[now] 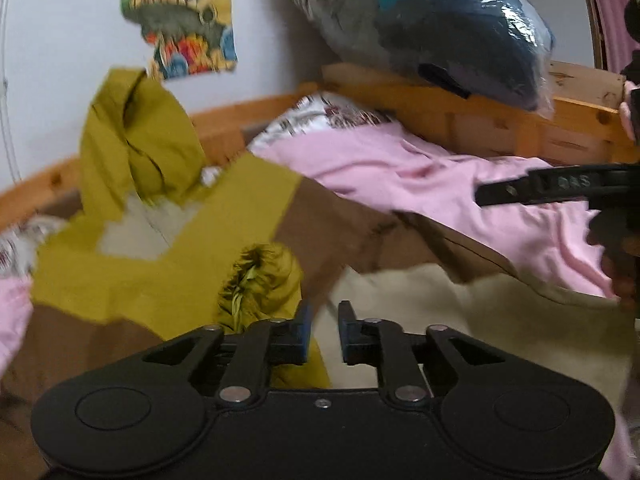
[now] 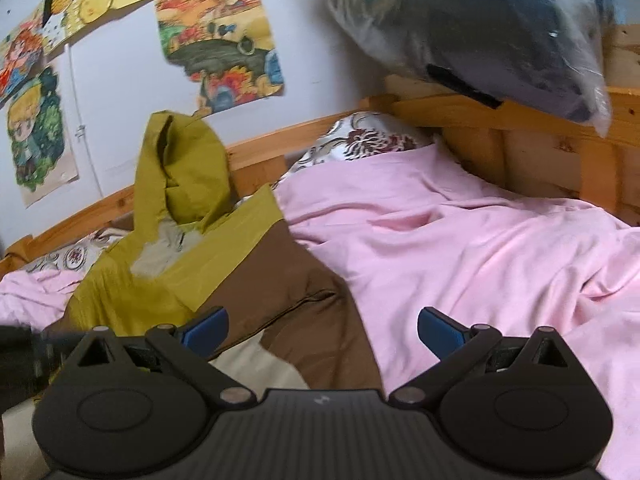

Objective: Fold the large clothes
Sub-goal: 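Fold the held sleeve across the jacket front and release with the left gripper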

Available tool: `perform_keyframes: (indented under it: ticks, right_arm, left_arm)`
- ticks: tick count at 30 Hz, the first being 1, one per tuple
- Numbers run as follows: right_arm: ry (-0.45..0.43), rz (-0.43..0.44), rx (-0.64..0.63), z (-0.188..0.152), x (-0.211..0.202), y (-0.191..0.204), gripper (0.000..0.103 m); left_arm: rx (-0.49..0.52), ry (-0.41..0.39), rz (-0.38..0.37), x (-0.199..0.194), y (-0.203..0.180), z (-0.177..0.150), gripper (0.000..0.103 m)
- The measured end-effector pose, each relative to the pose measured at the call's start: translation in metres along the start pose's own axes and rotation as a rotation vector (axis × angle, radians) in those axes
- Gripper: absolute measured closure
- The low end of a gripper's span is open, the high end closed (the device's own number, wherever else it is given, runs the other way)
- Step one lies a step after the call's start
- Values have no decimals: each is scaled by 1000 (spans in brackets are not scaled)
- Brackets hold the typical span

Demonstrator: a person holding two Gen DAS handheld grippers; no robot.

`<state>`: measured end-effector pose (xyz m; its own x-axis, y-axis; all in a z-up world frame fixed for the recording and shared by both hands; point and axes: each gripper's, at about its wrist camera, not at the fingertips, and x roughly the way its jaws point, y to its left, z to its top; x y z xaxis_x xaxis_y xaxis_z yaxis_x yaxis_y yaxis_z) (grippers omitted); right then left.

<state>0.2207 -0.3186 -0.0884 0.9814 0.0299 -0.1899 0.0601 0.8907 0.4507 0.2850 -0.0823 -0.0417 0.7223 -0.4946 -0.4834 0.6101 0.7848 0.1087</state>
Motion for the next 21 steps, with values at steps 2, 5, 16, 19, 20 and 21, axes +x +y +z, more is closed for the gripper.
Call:
perform_keyframes:
  ticks: [2, 5, 16, 19, 20, 21]
  right_arm:
    - [-4, 7, 1, 0, 1, -3, 0]
    - [-2, 30, -1, -1, 2, -2, 0]
    - [20, 45, -32, -8, 5, 9, 0]
    - [13, 35, -34, -7, 3, 6, 0]
    - [12, 30, -37, -6, 2, 5, 0]
    - [13, 22, -41, -5, 2, 4, 0]
  left_arm:
    - [-25, 11, -20, -6, 0, -6, 68]
    - [-65, 17, -21, -21, -1, -5, 50]
    - [-305, -30, 101, -40, 29, 5, 26]
    - [-286, 21, 135, -17, 20, 9, 26]
    - [-277, 39, 144, -10, 15, 10, 26]
    - [-268, 63, 148, -1, 10, 11, 26]
